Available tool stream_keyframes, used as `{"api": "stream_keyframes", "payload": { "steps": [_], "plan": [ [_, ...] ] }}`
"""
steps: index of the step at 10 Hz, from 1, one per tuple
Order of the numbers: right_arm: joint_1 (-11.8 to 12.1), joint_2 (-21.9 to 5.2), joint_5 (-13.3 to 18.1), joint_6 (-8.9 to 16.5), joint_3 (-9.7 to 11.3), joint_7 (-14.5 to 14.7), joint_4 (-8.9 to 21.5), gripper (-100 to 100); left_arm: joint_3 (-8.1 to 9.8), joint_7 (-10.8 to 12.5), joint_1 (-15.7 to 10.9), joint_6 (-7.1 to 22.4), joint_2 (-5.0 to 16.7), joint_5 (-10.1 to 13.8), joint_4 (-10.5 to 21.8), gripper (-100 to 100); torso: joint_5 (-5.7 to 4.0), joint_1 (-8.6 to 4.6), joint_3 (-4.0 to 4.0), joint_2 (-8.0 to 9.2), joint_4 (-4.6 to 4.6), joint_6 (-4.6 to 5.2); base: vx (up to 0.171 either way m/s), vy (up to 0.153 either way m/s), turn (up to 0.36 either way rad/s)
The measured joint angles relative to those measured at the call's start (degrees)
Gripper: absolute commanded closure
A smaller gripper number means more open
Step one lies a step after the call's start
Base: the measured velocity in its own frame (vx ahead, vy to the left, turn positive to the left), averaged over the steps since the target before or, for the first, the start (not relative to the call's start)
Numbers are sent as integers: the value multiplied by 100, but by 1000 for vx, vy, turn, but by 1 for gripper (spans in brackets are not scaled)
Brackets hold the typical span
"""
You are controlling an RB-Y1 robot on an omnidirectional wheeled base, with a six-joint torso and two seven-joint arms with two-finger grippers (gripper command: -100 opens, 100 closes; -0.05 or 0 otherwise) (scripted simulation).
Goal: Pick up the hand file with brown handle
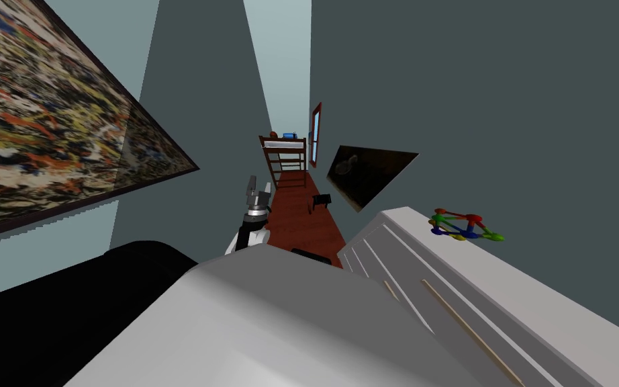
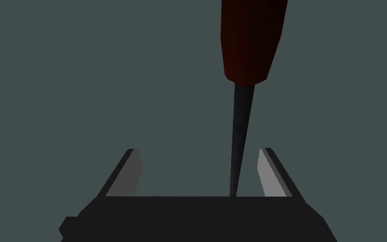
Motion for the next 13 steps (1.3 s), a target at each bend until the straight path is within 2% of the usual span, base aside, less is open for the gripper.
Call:
{"api": "stream_keyframes", "payload": {
  "steps": [5,6,7,8,12,13],
  "plan": [
    [-320,354,462,-121,-97,106,323,-100,0,0,0,0,0,0,0,0,1,2,-1,-1,-1,-1,90,32,-36],
    [-324,361,472,-124,-100,110,330,0,0,0,-1,0,0,0,0,0,1,-3,5,13,1,-2,8,3,3],
    [-324,360,471,-124,-100,110,328,-100,0,0,-1,0,0,0,0,0,0,-8,14,26,4,-2,0,0,0],
    [-325,360,471,-124,-99,110,328,100,0,0,-1,0,0,0,0,0,-1,-10,17,32,6,-1,0,0,0],
    [-325,360,471,-124,-99,110,328,100,0,0,-1,0,0,0,0,0,-1,-11,20,37,7,-1,0,0,0],
    [-325,360,471,-124,-99,110,328,0,0,0,-1,0,0,0,0,0,-1,-11,20,37,7,-1,0,0,0]
  ]
}}
